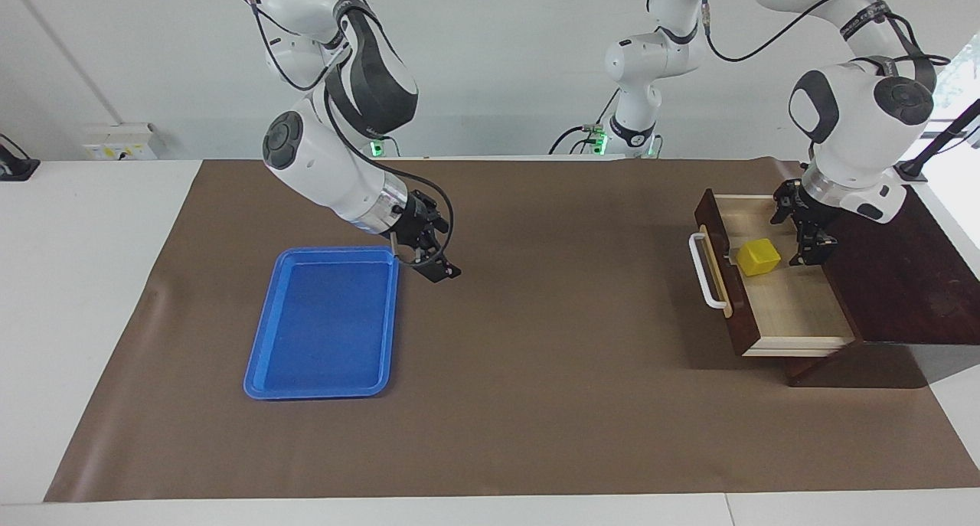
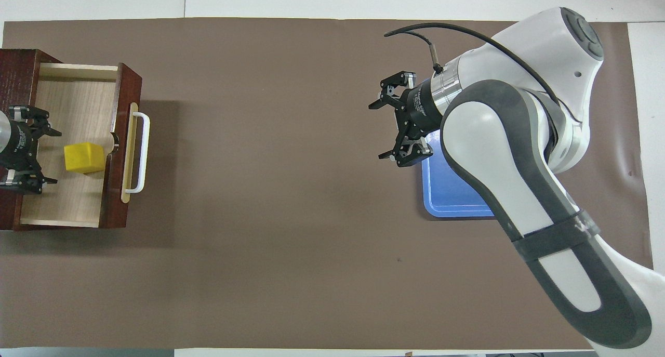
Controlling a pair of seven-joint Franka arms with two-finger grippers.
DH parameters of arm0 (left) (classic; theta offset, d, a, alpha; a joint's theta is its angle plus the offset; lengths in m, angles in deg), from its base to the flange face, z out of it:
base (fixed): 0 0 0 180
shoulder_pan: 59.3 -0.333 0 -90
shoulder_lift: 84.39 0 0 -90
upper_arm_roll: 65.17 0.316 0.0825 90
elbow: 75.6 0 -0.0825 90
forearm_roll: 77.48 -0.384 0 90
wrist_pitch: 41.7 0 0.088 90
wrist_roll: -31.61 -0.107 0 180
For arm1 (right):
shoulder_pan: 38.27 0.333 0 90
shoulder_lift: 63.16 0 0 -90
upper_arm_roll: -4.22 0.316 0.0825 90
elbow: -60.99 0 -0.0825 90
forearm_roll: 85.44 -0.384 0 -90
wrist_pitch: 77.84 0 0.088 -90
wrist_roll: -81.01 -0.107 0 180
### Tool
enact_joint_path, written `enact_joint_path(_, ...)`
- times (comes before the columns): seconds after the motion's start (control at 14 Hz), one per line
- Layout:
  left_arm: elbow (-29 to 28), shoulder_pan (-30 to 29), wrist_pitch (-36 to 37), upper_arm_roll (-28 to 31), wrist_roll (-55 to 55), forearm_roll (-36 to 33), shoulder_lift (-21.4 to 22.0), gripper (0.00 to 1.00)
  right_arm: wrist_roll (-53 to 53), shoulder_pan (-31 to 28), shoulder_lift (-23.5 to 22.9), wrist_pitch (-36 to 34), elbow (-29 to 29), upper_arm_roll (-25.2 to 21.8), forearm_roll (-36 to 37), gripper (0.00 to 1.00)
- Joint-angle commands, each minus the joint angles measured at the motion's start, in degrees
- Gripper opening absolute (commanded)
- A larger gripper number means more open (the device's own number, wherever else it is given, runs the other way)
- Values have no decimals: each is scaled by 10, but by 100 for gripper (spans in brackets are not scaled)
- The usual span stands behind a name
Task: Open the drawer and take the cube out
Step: 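Grasp the yellow cube inside the drawer with the left gripper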
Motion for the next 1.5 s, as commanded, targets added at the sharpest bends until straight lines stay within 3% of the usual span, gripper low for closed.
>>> enact_joint_path(0.0, -55, 0, -45, -2, 42, 10, 30, 100, -1, -3, -8, -10, 15, 1, 10, 100)
enact_joint_path(0.43, -93, -1, -88, -1, 78, 32, 37, 100, 6, -4, -9, -12, 10, 1, 10, 100)
enact_joint_path(0.5, -92, 0, -92, -1, 82, 38, 35, 78, 7, -5, -9, -13, 10, 1, 10, 100)
enact_joint_path(0.57, -91, -1, -93, -1, 87, 44, 34, 37, 9, -7, -9, -15, 10, 1, 10, 100)
enact_joint_path(0.64, -91, -1, -93, 0, 88, 45, 34, 10, 14, -10, -9, -19, 11, 1, 10, 100)
enact_joint_path(0.71, -90, -1, -92, 0, 89, 45, 33, 0, 17, -14, -9, -24, 11, 1, 10, 100)
enact_joint_path(0.93, -30, 3, -55, -1, 103, 53, 8, 0, 25, -17, -9, -39, 13, -3, 10, 100)
enact_joint_path(1.21, 150, 39, 108, -1, 150, 65, -47, 0, 46, -47, -6, -62, 22, -3, 11, 100)
enact_joint_path(1.43, 198, 100, 162, -1, 238, 64, -51, 0, 95, -73, -6, -81, 20, -3, 11, 100)
